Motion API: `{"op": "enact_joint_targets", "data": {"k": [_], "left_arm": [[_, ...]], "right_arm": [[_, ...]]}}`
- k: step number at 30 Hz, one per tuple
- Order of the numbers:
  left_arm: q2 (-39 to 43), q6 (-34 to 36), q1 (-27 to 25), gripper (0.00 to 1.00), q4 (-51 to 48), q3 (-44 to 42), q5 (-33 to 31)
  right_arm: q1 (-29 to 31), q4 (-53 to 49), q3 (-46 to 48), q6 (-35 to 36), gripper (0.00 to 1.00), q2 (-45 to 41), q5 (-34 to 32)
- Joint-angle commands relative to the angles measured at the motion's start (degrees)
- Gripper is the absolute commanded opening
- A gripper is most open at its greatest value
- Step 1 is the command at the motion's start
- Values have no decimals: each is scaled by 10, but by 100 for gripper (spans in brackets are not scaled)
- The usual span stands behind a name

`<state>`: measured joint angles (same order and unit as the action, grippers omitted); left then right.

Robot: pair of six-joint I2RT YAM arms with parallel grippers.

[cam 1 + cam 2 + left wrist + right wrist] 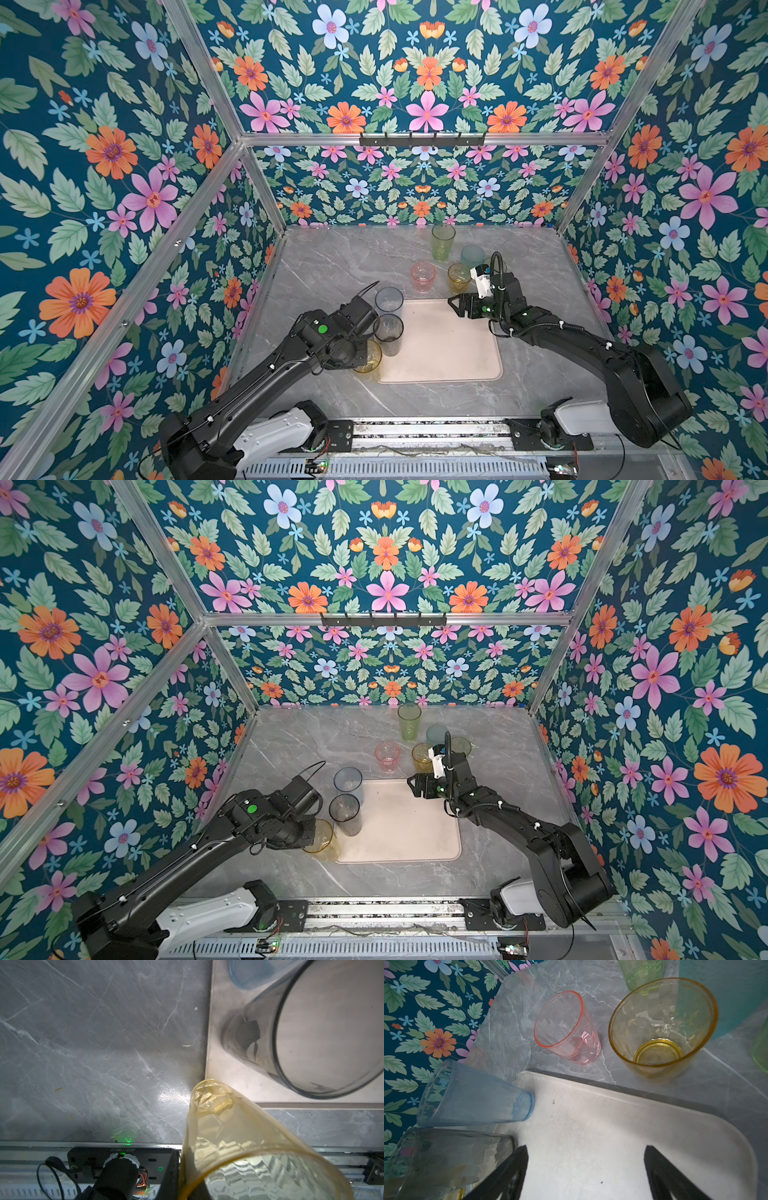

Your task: Place the glasses into the tray

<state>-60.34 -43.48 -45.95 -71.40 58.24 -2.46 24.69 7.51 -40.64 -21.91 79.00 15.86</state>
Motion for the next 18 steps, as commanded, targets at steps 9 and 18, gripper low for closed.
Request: {"op": "enact_joint_targets", "data": {"k": [9,18], "left_arm": [[-28,-22,-49,0,39,-1,-3],[-46,-28,-70,0,68,-5,-4]], "right_arm": [[1,17,-7,6,89,4,-4],[1,16,-7,5,89,4,-1]]}}
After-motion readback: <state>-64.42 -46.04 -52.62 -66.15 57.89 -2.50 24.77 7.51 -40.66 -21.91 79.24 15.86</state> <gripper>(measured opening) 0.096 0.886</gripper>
